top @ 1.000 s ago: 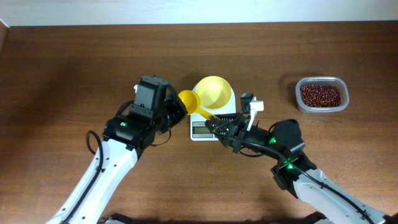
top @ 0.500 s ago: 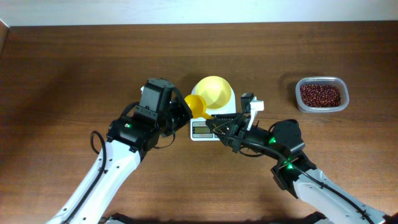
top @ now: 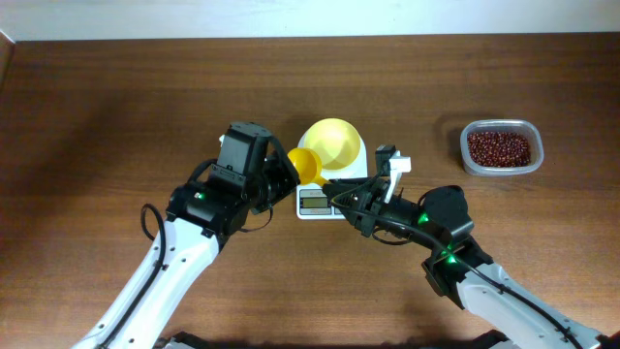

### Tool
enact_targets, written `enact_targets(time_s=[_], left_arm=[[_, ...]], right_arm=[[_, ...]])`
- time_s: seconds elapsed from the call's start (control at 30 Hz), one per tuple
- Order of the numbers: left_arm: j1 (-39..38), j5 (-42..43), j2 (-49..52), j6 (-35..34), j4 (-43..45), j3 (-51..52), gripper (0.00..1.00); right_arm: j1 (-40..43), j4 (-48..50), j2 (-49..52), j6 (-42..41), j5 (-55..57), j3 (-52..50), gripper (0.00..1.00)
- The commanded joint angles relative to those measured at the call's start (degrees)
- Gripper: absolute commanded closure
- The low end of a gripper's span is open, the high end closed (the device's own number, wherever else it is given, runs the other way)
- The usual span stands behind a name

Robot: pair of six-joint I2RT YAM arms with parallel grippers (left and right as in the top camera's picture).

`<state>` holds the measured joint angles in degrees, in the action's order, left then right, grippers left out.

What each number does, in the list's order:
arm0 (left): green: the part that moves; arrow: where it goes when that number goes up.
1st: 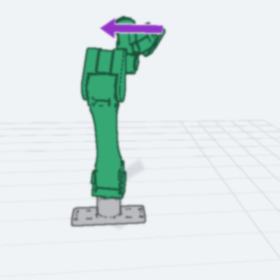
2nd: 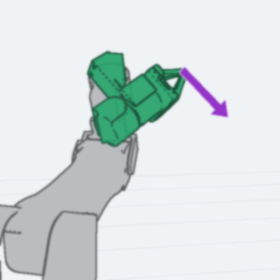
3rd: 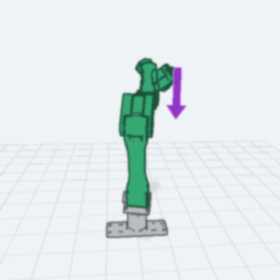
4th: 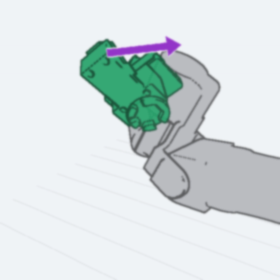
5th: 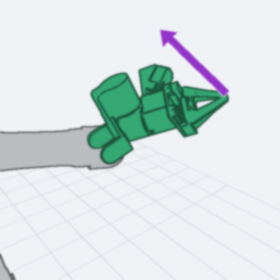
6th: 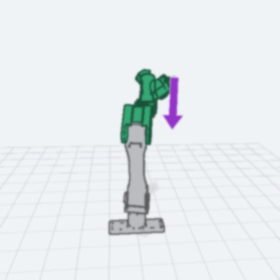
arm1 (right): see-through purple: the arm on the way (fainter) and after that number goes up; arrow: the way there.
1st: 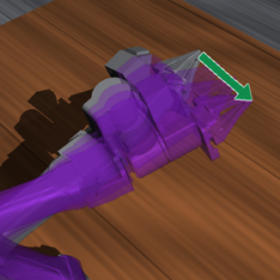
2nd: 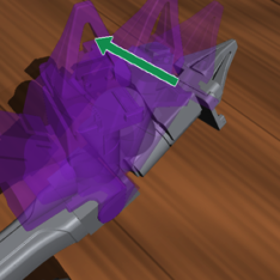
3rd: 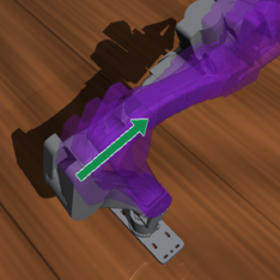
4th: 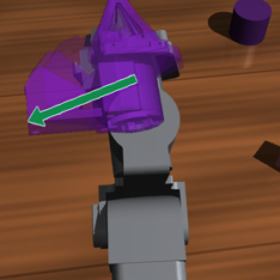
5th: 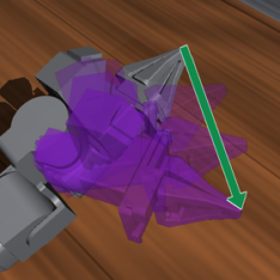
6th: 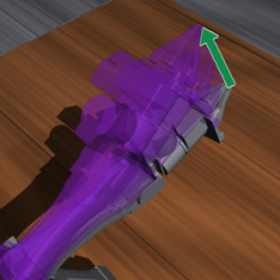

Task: Scoop item into bowl and weigh 50g on scale
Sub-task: 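Close the right gripper on the scoop handle beside the left gripper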

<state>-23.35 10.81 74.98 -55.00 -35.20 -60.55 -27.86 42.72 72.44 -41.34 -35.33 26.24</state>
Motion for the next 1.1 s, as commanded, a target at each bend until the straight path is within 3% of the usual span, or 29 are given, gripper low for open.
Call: enact_targets(time_s=[0.0,0.37,0.7,1.07], left_arm=[[-0.9,0.3,-0.6,1.1,0.0,-0.9,1.00],[-2.9,-1.8,-0.6,1.1,0.7,-0.9,1.00],[-2.9,-1.6,-0.6,1.1,1.3,-0.9,1.00],[-2.9,-1.6,-0.6,1.1,1.2,-0.9,1.00]], right_arm=[[-0.7,-0.3,0.3,0.6,1.6,0.5,0.80],[-0.7,-0.5,0.3,0.4,1.5,0.5,0.84],[-0.7,-1.0,0.3,0.4,1.5,0.5,0.77],[-0.7,-2.0,0.3,0.4,1.6,0.5,0.84]])
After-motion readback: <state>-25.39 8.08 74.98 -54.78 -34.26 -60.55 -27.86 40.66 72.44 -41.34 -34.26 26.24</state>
